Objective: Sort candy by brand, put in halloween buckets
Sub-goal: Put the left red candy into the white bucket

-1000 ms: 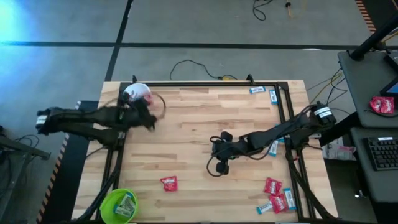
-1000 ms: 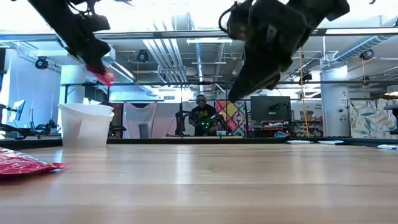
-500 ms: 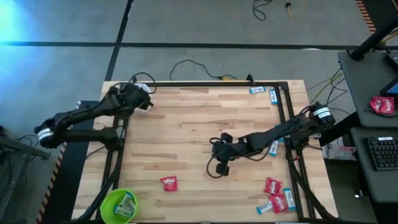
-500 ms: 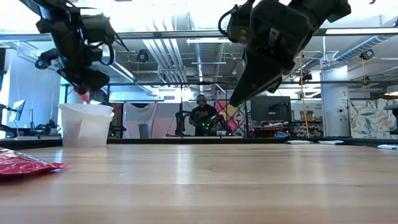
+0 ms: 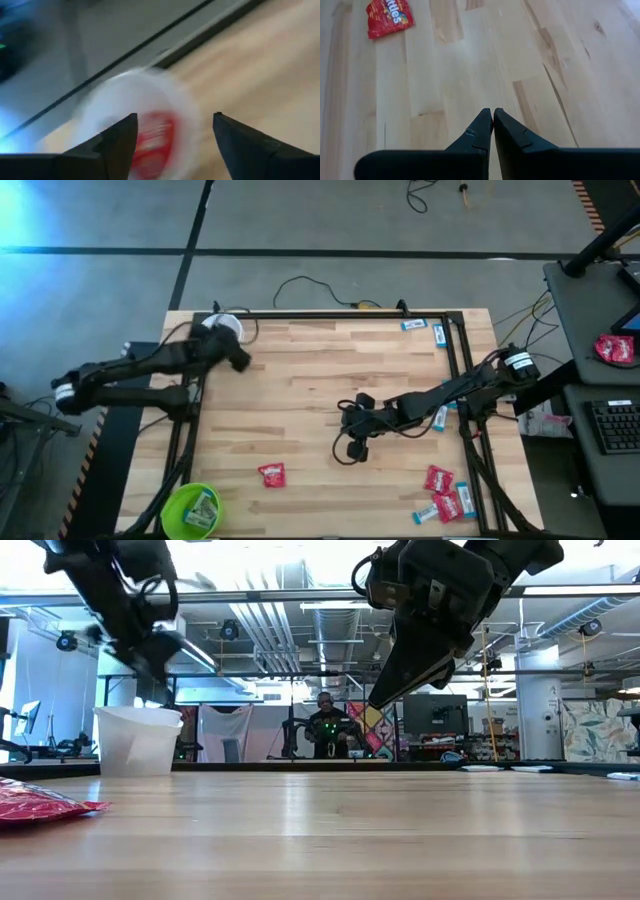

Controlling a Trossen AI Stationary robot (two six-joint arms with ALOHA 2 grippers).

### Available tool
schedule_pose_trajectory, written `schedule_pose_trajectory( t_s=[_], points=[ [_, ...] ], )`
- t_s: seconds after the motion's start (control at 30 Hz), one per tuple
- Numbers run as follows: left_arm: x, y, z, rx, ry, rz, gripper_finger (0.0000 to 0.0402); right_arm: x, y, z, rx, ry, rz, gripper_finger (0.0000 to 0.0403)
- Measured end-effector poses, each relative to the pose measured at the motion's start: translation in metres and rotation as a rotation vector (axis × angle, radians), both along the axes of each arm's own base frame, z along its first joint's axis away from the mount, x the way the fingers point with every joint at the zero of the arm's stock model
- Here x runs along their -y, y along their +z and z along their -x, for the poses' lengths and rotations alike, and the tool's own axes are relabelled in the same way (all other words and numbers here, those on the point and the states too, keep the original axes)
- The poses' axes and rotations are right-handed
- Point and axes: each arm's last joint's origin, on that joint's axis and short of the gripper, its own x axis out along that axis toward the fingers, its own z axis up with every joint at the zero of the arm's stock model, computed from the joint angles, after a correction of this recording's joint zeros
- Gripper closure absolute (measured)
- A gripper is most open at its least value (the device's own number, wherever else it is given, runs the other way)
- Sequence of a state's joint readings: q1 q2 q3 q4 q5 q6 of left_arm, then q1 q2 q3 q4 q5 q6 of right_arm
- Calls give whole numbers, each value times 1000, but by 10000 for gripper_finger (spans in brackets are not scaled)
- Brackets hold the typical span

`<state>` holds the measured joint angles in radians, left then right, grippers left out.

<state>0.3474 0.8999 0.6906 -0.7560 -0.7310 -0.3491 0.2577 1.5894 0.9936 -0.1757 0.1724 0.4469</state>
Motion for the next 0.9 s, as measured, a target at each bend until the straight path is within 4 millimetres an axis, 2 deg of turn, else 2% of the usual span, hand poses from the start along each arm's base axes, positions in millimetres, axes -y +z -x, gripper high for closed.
schedule_pose_trajectory(
  t_s=[0.13, 0.23, 0.5, 0.7, 0.9],
  points=[
    [44, -10, -22, 156, -354, 34, 134, 1, 0, 0, 3, 6, 20, 390],
    [81, -26, -29, 212, -568, 65, 117, 1, 0, 0, 3, 17, 32, 390],
    [169, -76, -18, 387, -927, 213, 75, 0, 0, 0, 4, 8, 21, 390],
    [216, -103, -7, 484, -999, 208, 70, 4, 0, -1, 7, -25, 6, 390],
    [251, -123, -14, 436, -990, 224, 70, 13, 3, -5, 38, -49, 0, 390]
  ],
)
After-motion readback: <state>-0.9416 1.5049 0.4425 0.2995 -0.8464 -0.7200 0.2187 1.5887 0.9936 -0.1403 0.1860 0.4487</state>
